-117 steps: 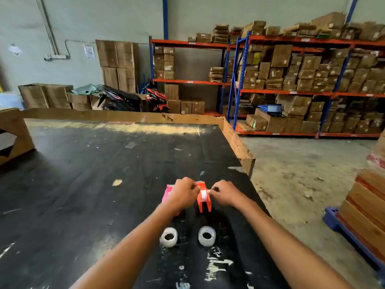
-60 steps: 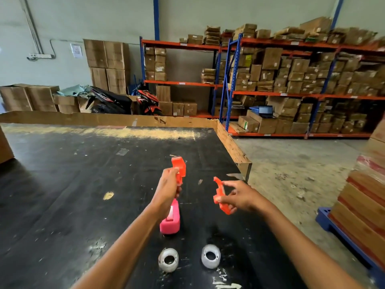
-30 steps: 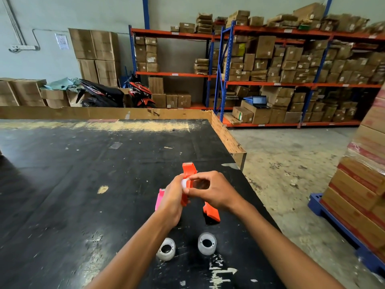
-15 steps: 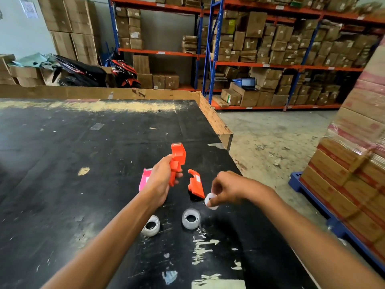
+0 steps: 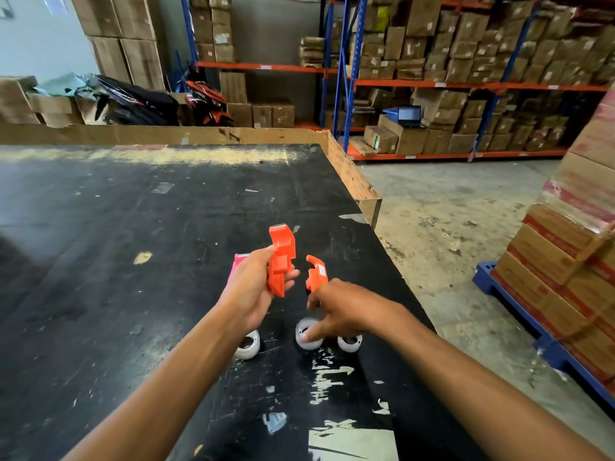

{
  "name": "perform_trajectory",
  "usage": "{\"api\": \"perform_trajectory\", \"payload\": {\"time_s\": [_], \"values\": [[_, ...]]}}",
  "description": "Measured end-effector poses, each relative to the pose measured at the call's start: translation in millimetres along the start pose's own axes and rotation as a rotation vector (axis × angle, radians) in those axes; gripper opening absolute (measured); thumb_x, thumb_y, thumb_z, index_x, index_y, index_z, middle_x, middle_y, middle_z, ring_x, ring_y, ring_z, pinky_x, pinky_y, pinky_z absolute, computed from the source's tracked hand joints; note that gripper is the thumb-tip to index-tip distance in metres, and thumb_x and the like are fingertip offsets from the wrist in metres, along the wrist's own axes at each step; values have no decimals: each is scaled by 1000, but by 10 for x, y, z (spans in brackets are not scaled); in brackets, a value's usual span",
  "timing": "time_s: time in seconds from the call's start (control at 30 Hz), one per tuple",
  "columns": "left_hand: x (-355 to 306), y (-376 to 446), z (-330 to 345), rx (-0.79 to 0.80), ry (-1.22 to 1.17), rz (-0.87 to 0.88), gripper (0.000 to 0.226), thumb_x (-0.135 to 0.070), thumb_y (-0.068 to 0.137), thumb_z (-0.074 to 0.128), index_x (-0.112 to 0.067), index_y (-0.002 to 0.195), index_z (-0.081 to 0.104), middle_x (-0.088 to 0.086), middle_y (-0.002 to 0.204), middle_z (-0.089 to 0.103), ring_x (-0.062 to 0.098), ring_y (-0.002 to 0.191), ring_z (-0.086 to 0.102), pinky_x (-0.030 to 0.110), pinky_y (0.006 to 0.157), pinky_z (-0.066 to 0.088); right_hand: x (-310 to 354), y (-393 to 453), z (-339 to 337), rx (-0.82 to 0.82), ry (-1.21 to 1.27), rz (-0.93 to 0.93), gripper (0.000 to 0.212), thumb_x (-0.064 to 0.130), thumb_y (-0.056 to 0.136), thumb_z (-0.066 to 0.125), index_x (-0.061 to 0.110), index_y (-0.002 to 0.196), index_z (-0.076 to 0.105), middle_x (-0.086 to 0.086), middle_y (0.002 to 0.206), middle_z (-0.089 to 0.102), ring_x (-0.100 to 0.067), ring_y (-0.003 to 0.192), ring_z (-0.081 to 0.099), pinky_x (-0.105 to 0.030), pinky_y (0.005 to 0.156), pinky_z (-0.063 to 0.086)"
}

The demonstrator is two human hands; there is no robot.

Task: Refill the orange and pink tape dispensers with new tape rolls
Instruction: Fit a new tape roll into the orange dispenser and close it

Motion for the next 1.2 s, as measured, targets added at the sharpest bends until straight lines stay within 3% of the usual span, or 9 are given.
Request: {"api": "perform_trajectory", "payload": {"time_s": [0.13,0.23,0.3,0.43,0.53,0.63,0.8,1.07,1.2], "values": [[-58,-61,-127,-7,-33,-11,28,-26,98,43,-4,106,59,15,95,62,23,79,65,37,84,52,73,109,133,-4,-18,-21,50,54,72,73,9,92,62,-13,91,63,-31,84,59,-36,61,44],[-101,-67,-213,-29,-24,-23,35,-27,98,43,-1,118,57,13,94,63,22,77,65,35,78,53,82,145,-19,-89,101,-81,45,42,76,74,13,108,62,-12,103,64,-29,112,56,-38,89,48],[-125,-61,-251,-47,-22,-25,37,-26,98,43,0,120,56,13,91,63,21,75,65,35,78,53,89,164,-199,-206,215,-151,48,32,76,75,10,117,63,-10,103,67,-25,110,60,-39,100,46],[-155,-25,-297,-45,20,-19,38,-28,96,48,-1,121,58,16,94,67,22,78,66,41,88,54,132,166,-462,-377,589,-268,48,17,76,79,15,121,63,-2,109,61,-16,91,67,-21,79,57],[-205,-37,-285,-9,23,-24,39,-29,95,51,-1,121,59,21,100,69,23,78,68,39,83,59,185,172,-539,-408,741,-352,51,9,75,79,20,122,62,4,106,59,-4,88,68,-15,78,55],[-262,-56,-281,39,-22,-28,38,-26,96,52,3,119,60,23,97,70,23,74,69,34,67,61,236,178,-590,-416,758,-419,52,6,74,79,24,120,60,1,111,61,-3,90,70,-20,81,57],[-358,-87,-294,98,-78,-37,32,-23,94,54,3,111,63,20,90,70,23,66,70,38,71,61,258,167,-664,-362,718,-436,54,7,72,80,25,120,62,1,118,61,-11,99,69,-29,86,58],[-424,-68,-290,84,-133,-25,45,-22,91,61,9,122,52,25,97,68,25,63,71,33,58,61,320,175,-719,-392,675,-504,55,6,73,80,21,122,60,7,117,63,-6,104,66,-15,84,54],[-369,-40,-262,113,-153,-35,53,-34,90,60,6,125,55,22,101,66,24,68,67,38,75,62,325,229,-674,-443,605,-525,55,7,73,80,21,123,61,11,116,62,-4,106,65,-15,88,52]]}}
Point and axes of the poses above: each hand's wrist, its own y-axis towards the middle knuckle, its own z-axis out of the palm, x = y × z, the point moved 1 cm from there along y, towards the middle knuckle
